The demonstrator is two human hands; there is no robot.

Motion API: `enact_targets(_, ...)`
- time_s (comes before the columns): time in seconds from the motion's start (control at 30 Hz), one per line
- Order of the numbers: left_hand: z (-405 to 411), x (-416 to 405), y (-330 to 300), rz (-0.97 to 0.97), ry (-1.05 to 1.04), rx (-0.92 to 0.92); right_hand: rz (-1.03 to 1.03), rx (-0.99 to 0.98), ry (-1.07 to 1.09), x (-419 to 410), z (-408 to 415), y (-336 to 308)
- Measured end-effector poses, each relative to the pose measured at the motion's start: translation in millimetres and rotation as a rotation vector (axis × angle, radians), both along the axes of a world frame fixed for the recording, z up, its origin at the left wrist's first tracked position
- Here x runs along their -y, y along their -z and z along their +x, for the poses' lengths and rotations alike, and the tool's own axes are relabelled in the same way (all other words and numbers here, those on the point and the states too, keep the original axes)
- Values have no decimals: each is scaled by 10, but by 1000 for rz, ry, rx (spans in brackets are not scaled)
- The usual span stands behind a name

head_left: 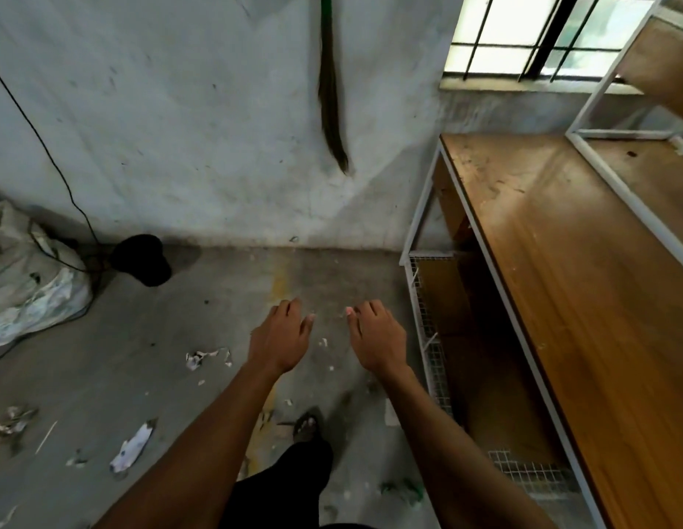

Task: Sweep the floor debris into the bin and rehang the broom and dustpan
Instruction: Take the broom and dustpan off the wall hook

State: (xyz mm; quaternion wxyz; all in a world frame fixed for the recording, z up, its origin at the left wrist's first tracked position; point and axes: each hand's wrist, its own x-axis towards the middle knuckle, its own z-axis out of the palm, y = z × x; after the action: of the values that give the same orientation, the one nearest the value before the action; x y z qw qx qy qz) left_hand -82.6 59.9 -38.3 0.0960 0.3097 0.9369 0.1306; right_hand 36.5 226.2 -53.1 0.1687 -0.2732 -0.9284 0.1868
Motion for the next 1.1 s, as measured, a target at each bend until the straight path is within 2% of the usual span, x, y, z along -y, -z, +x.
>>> enact_targets(0.23, -972, -538, 272, -24, 35, 63, 11, 62, 29, -488, -922, 105)
enact_targets(0.53, -2048, -1072, 283, -82, 73, 131, -47, 150, 92, -1085, -1858, 125)
enact_targets(0.73, -2643, -1567, 290, -45, 69, 78, -44, 116, 109, -1583, -2489, 144)
enact_targets(0.9, -3421, -2315, -98, 12, 88, -111, 18, -52, 61, -2303, -3392, -161)
enact_targets(1.1, -4442, -3286, -1145, 190, 29, -309, 116, -269, -34, -3284, -4539, -1182)
